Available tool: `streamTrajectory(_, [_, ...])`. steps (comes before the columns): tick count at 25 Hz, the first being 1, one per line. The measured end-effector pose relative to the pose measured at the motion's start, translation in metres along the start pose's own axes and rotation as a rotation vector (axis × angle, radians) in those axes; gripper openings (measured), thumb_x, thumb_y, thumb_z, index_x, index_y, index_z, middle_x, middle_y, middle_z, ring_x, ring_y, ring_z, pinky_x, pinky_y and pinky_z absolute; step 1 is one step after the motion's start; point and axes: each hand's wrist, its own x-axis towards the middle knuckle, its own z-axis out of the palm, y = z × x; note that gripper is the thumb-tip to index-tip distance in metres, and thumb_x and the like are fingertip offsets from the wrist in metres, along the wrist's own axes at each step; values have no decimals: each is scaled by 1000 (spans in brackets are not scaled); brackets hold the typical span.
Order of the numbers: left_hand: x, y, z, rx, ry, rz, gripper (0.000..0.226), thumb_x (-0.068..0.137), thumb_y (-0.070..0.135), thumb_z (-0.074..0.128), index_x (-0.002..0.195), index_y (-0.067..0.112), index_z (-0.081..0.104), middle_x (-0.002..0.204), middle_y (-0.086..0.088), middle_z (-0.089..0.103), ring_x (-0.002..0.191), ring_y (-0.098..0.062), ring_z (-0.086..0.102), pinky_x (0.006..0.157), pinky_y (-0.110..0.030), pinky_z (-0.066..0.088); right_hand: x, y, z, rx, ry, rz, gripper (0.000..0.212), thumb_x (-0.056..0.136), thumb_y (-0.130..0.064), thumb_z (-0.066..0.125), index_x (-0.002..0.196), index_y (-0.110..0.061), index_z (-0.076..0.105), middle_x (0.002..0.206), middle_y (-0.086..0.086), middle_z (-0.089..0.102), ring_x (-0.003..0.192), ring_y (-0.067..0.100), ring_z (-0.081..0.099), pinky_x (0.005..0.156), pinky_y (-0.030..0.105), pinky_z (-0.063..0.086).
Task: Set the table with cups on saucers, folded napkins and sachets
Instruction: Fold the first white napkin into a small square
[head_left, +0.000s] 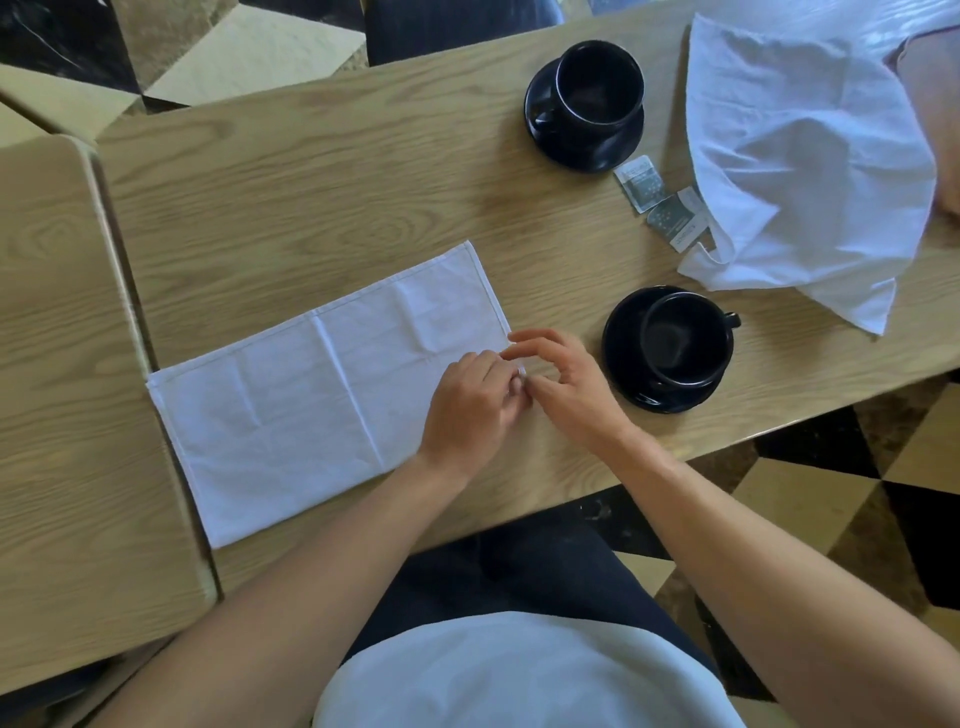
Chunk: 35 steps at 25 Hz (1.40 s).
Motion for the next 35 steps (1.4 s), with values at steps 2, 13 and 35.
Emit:
streamTrajectory(2, [-2,-2,-26,-68,67,-78,4,89,4,66,87,3,69,78,-8,65,70,-25,61,64,-35,50,14,-15,-6,-78,-133,-167,33,76,-12,61,104,-17,77,113,-11,71,123,10,51,111,31,37])
streamTrajectory(13, [39,-25,-223,-279,430,-302,18,93,27,45,80,16,51,57,13,41,51,-1,40,50,-12,30,92,-154,-38,-426,-181,-622,11,83,-27,84,88,-19,78,82,-19,65,92,1,59,95,13,37])
streamTrajectory(35, [11,-17,-390,-800,471,-342,17,97,33,55,93,23,69,84,-6,72,67,-23,71,49,-33,54,27,-316,-86,317,-259,-588,11,78,-35,83,79,-25,79,76,1,77,66,17,75,49,26,58])
